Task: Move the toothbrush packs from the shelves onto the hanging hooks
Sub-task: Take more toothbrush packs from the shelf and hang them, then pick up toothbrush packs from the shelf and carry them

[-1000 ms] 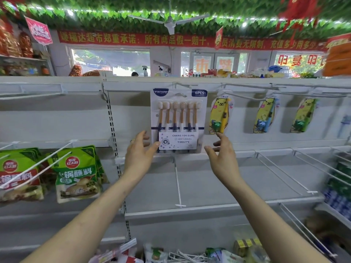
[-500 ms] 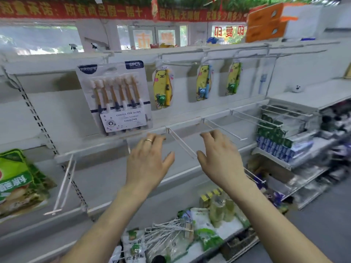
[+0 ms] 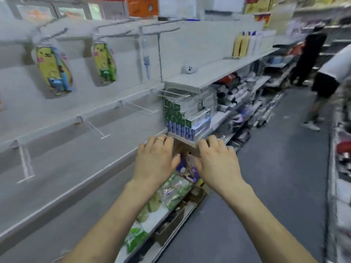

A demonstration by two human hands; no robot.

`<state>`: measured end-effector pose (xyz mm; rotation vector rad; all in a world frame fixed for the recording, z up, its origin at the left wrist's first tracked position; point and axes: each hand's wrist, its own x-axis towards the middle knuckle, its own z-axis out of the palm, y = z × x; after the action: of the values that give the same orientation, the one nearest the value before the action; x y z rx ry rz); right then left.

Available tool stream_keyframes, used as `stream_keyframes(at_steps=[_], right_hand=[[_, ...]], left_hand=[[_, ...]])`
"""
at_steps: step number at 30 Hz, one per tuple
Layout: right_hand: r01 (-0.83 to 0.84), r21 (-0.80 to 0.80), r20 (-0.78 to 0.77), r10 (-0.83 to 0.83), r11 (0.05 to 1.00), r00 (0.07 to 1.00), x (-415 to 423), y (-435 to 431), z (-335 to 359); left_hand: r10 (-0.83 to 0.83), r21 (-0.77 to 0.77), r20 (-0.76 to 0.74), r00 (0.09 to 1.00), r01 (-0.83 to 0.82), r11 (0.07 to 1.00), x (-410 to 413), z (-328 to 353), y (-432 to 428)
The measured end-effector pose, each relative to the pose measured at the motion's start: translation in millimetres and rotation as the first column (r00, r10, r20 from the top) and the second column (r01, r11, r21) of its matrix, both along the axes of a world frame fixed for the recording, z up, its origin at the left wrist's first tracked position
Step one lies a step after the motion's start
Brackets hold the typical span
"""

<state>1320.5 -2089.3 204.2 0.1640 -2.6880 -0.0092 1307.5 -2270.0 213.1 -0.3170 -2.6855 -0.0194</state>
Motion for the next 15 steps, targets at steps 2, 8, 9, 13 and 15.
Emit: stream_keyframes(at_steps=[2, 8, 9, 13, 15], right_hand=[[0.072, -0.004, 0.011, -0.072, 0.997, 0.997, -13, 51, -6], [0.231, 0.013, 0.074, -0.232, 0.973, 0.970, -62, 181, -21], [0.258, 0.019, 0.095, -0.259, 0.966, 0.961, -72, 200, -25], [0.353, 0.039, 0.162, -0.354, 0.935, 0.921, -122, 275, -42], [0.383, 0.052, 0.197, -0.385, 0.922, 0.901, -154, 313, -47]], left_hand=[[-0.054, -0.002, 0.045, 0.997, 0.055, 0.999, -26, -4, 52], [-0.191, -0.031, 0.137, 0.972, 0.197, 0.980, -101, -25, 190], [-0.214, -0.032, 0.156, 0.964, 0.222, 0.975, -114, -29, 211], [-0.300, -0.046, 0.230, 0.926, 0.319, 0.947, -178, -45, 296], [-0.331, -0.045, 0.245, 0.911, 0.352, 0.935, -218, -52, 340]])
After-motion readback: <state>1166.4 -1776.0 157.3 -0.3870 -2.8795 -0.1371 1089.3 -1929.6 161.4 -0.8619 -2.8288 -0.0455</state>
